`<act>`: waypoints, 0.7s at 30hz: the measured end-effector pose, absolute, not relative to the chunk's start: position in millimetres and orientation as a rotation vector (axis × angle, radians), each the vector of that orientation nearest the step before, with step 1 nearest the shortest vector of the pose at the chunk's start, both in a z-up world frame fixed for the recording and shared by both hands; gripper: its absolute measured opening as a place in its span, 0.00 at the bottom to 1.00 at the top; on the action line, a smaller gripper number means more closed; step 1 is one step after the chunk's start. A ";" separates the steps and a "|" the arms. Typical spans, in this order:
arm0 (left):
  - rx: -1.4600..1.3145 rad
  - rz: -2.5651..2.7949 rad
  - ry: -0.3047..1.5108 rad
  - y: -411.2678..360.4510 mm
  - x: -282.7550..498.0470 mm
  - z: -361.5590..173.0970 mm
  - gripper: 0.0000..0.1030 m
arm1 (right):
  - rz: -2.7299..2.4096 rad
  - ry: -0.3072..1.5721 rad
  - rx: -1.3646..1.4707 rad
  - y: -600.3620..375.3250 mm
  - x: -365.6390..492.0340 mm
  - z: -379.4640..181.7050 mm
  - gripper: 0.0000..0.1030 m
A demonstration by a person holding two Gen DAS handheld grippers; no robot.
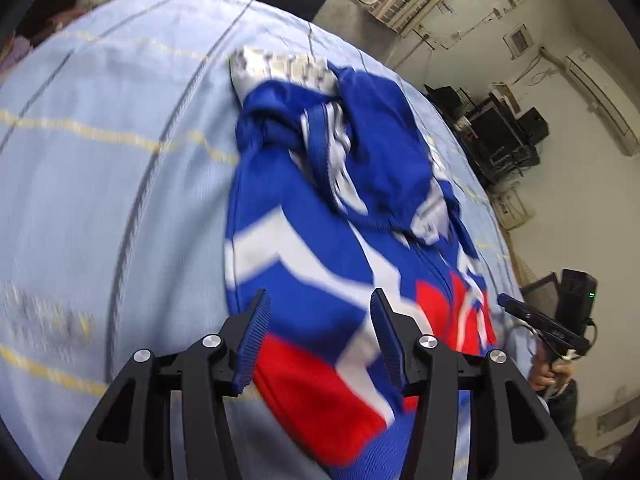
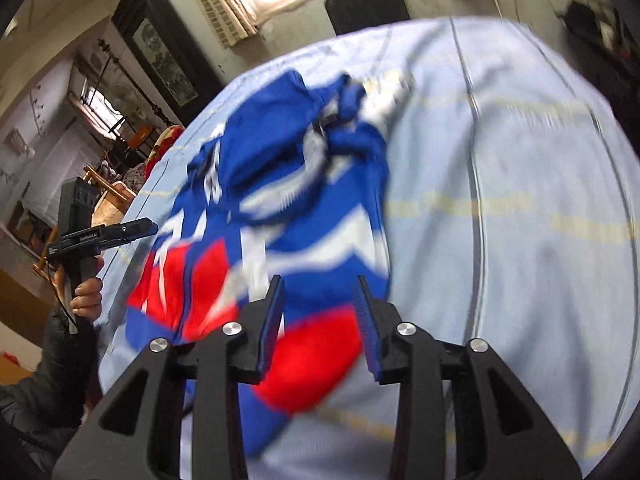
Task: Fold large clothes
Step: 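Lay the lifted jacket flat on the bedspread and open both grippers, then grasp the blue ribbed hem with both grippers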
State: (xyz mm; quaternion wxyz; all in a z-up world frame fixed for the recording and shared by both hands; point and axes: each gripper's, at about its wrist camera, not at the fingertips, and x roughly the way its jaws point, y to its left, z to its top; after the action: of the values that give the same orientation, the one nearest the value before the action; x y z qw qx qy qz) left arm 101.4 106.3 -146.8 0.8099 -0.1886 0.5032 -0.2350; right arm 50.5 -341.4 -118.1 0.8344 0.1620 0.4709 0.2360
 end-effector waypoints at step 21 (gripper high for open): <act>-0.426 -0.656 1.130 72.1 50.7 -160.4 0.52 | 0.491 1.054 0.584 -351.4 30.2 -149.0 0.39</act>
State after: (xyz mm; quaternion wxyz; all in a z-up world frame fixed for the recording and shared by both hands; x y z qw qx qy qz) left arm 50.7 72.1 -160.4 0.7731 -0.1965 0.5216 -0.3026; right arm 30.2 -351.4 -149.0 0.7957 0.2716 0.4908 0.2287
